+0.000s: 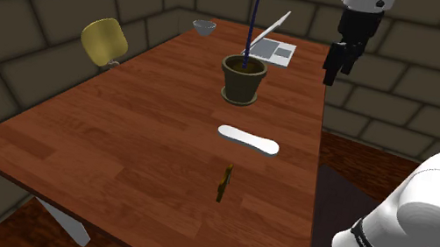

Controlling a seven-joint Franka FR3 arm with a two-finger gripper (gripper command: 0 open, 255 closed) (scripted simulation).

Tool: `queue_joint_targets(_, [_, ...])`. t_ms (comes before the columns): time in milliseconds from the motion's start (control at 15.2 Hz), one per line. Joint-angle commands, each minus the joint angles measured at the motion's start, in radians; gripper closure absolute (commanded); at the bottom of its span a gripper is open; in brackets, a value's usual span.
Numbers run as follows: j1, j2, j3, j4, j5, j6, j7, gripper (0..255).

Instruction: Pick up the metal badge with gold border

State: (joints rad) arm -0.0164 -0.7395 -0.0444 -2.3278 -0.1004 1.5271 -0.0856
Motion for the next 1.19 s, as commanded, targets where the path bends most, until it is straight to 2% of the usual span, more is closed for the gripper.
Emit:
queue_joint_targets(0, [0.000,0.000,0.000,0.000,0.000,0.000,0.000,0])
queue_joint_targets(594, [0.091,-0.094,0.169,-0.224,0.123,0.241,0.169,0])
queue_joint_targets(1122, [0.178,-0.061,0.355,-0.338,0.223,0.494,0.329,0])
